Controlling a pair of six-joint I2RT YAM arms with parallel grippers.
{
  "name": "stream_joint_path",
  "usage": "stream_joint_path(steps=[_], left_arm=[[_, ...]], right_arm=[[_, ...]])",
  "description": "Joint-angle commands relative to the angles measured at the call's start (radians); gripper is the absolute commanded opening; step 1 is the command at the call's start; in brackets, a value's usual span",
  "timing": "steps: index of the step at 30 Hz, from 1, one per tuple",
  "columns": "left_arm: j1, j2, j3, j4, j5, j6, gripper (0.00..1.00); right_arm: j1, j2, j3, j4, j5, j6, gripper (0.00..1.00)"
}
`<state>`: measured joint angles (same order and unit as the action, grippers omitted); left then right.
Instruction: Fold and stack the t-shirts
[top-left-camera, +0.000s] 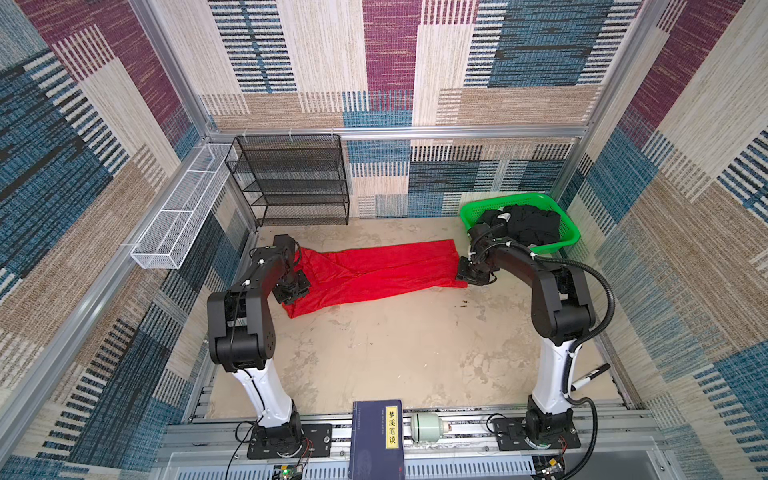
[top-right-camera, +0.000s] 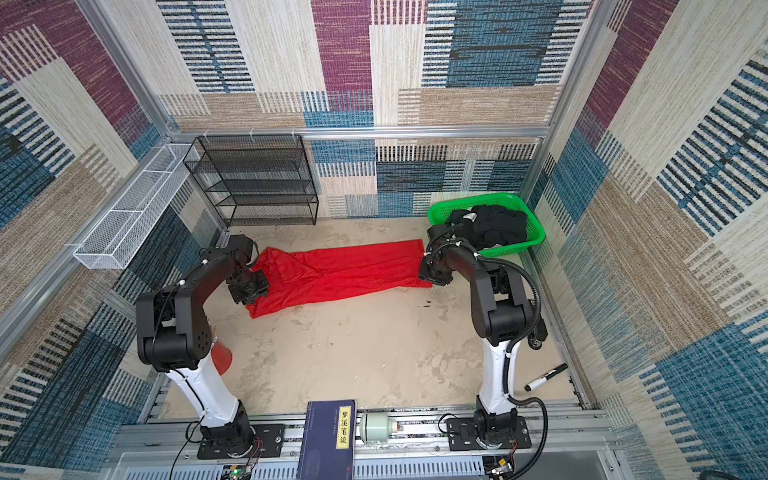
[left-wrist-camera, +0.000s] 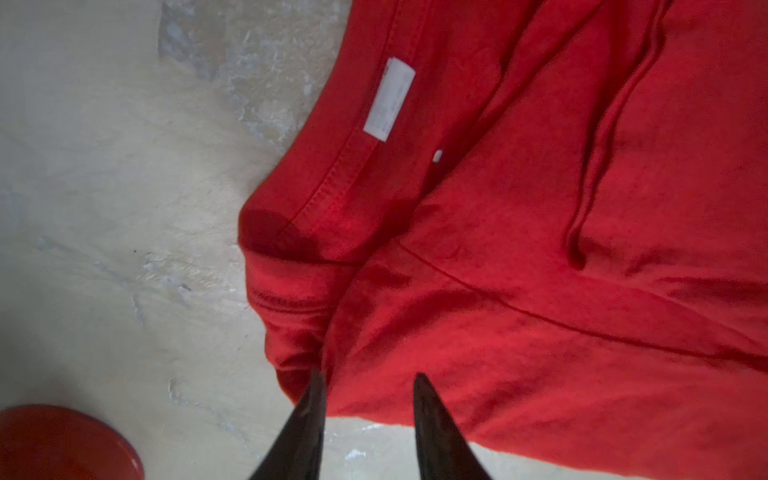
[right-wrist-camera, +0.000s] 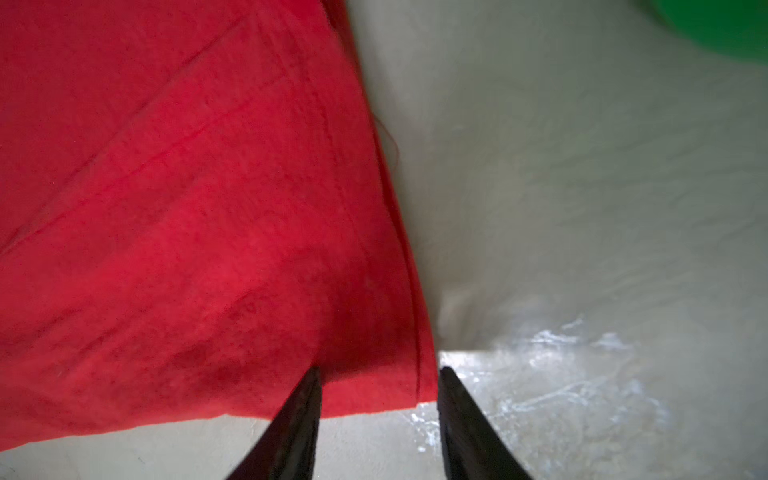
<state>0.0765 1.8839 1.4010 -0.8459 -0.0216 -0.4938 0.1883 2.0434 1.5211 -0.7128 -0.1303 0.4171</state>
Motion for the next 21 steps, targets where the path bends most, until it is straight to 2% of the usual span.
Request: stream_joint_path(steps=[1,7,12,17,21], left_arm=[[0.002,0.021,0.022,0.029,0.014,0.035,0.38],[0.003,0.074,0.052,0.034,0.028,0.048,0.38],[0.006,0.087,0.050,0.037,0.039,0.047,0.37],[0.008,0.090,0.041,0.042,0.045,0.049,0.31],[0.011,0.088,0.031,0.044,0.043,0.049,0.19]], right_arm=[[-0.001,0.001,0.012,0.032,0.006,-0.003,0.48],[-0.001,0.050,0.060,0.017,-0.002,-0.007,0.47],[-0.001,0.062,0.065,0.012,-0.002,-0.014,0.39],[-0.001,0.052,0.046,0.024,-0.009,-0.019,0.24],[-0.001,0.035,0.032,0.037,-0.019,-0.022,0.03]])
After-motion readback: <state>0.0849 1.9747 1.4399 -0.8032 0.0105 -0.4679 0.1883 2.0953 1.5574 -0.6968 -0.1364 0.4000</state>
